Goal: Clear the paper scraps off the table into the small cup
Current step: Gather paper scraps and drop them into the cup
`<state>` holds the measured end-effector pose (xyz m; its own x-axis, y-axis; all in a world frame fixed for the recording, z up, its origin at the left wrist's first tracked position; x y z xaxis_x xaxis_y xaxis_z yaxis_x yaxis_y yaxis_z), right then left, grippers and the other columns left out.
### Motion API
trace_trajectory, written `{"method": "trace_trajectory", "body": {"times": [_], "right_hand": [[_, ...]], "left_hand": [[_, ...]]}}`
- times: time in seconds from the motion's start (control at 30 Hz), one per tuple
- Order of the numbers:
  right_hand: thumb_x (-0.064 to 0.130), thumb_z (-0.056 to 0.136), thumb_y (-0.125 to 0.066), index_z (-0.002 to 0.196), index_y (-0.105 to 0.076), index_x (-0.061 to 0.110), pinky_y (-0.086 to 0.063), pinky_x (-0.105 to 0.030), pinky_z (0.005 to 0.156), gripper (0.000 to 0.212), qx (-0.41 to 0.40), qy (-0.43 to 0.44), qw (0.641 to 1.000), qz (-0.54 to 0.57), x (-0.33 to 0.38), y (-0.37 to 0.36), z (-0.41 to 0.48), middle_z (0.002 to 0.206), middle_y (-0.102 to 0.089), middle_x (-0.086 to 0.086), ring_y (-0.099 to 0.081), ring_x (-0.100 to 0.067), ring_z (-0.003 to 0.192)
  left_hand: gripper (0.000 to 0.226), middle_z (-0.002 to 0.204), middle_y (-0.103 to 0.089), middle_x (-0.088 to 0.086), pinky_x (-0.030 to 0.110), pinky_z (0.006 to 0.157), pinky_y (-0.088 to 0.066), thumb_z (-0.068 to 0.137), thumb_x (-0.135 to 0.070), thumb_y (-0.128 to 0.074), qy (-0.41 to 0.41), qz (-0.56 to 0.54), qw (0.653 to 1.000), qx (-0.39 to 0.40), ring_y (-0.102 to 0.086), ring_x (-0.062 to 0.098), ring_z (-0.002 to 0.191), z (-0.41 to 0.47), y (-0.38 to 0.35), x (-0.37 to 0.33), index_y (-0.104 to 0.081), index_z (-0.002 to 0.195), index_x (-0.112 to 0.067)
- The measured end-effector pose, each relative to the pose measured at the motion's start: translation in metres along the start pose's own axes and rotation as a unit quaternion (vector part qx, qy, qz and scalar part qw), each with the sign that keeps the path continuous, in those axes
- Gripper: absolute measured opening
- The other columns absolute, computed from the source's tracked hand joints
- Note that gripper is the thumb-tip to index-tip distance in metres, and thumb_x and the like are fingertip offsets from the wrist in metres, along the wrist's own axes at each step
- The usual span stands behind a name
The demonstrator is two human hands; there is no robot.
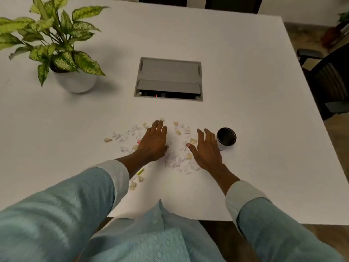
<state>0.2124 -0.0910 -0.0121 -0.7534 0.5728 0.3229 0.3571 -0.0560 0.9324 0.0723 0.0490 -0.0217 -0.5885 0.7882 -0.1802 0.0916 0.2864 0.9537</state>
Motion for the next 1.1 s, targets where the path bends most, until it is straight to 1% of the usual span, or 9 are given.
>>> {"method": "trace_trajectory", "body": {"times": [0.1,0.23,0.43,0.53,0.63,0.73,0.83,0.97,1.1], "right_hand": [[0.055,0.1,-0.047,0.156,-0.026,0.011,-0.035,-0.049,0.113,0.074,0.033,-0.027,0.999,-0.012,-0.019,-0.019,-0.009,0.159,-0.027,-0.02,-0.027,-0.037,0.145],[0.047,0.098,-0.057,0.153,-0.028,0.011,-0.043,-0.046,0.106,0.072,0.069,-0.031,0.997,-0.025,-0.036,-0.047,-0.019,0.153,-0.034,-0.017,-0.035,-0.034,0.138],[0.046,0.088,-0.068,0.15,-0.032,0.019,-0.048,-0.047,0.096,0.077,0.132,-0.026,0.99,-0.039,-0.044,-0.08,-0.031,0.146,-0.039,-0.013,-0.039,-0.032,0.133],[0.049,0.087,-0.07,0.15,-0.031,0.024,-0.05,-0.045,0.093,0.079,0.158,-0.014,0.986,-0.044,-0.047,-0.095,-0.037,0.147,-0.036,-0.011,-0.037,-0.03,0.134],[0.05,0.087,-0.071,0.152,-0.03,0.025,-0.052,-0.043,0.094,0.079,0.17,-0.003,0.985,-0.041,-0.049,-0.107,-0.038,0.149,-0.032,-0.011,-0.035,-0.029,0.137],[0.046,0.089,-0.071,0.153,-0.031,0.027,-0.051,-0.042,0.096,0.077,0.168,0.01,0.985,-0.031,-0.047,-0.115,-0.036,0.151,-0.03,-0.013,-0.035,-0.029,0.137],[0.038,0.09,-0.072,0.153,-0.034,0.028,-0.052,-0.041,0.096,0.074,0.162,0.033,0.986,-0.035,-0.04,-0.119,-0.03,0.152,-0.031,-0.014,-0.037,-0.029,0.137],[0.029,0.092,-0.072,0.147,-0.045,0.026,-0.052,-0.037,0.095,0.061,0.146,0.048,0.987,-0.048,-0.032,-0.119,-0.021,0.148,-0.035,-0.011,-0.04,-0.027,0.134],[0.013,0.092,-0.071,0.128,-0.06,0.015,-0.056,-0.033,0.087,0.038,0.117,0.058,0.991,-0.026,-0.031,-0.118,-0.013,0.134,-0.049,-0.011,-0.053,-0.025,0.12]], "left_hand": [[0.086,0.169,-0.011,0.024,0.053,0.125,-0.023,0.095,-0.042,-0.067,0.01,0.002,0.999,0.033,-0.008,0.042,0.157,-0.004,-0.025,-0.004,-0.022,0.156,-0.002],[0.087,0.167,-0.017,0.024,0.056,0.121,-0.026,0.09,-0.044,-0.071,0.022,0.005,0.998,0.058,-0.01,0.043,0.156,-0.011,-0.059,-0.013,-0.027,0.153,-0.003],[0.093,0.167,-0.011,0.021,0.058,0.116,-0.034,0.085,-0.049,-0.076,0.05,-0.04,0.992,0.112,-0.007,0.042,0.155,-0.024,-0.111,-0.028,-0.026,0.152,-0.009],[0.094,0.168,-0.008,0.021,0.057,0.114,-0.037,0.086,-0.044,-0.077,0.052,-0.061,0.989,0.121,-0.007,0.043,0.155,-0.029,-0.125,-0.036,-0.023,0.156,-0.011],[0.092,0.165,-0.014,0.023,0.053,0.111,-0.042,0.085,-0.034,-0.08,0.041,-0.073,0.989,0.118,-0.019,0.043,0.15,-0.03,-0.131,-0.046,-0.025,0.155,-0.011],[0.081,0.157,-0.028,0.023,0.048,0.1,-0.05,0.081,-0.018,-0.081,0.029,-0.069,0.992,0.104,-0.036,0.042,0.138,-0.029,-0.133,-0.053,-0.035,0.147,-0.009],[0.064,0.148,-0.035,0.021,0.044,0.092,-0.053,0.083,-0.004,-0.072,0.015,-0.066,0.993,0.096,-0.043,0.039,0.129,-0.027,-0.13,-0.06,-0.041,0.139,-0.009],[0.045,0.148,-0.037,0.018,0.042,0.096,-0.053,0.096,-0.01,-0.06,0.011,-0.112,0.99,0.08,-0.046,0.035,0.124,-0.025,-0.129,-0.063,-0.045,0.139,-0.01],[0.023,0.124,-0.054,0.015,0.04,0.081,-0.052,0.094,-0.004,-0.061,-0.021,-0.092,0.994,0.061,-0.051,0.031,0.111,-0.018,-0.127,-0.06,-0.063,0.117,-0.005]]}}
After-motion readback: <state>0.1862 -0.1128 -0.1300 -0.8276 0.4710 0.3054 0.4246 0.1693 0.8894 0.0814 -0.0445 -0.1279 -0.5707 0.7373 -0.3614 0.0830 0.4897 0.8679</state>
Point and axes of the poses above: each hand's wrist, its own z-axis towards the middle knuckle, its own y-axis out of the back of the hand, x = y × z, the point moved 9 cm from there along z, towards the middle knuckle
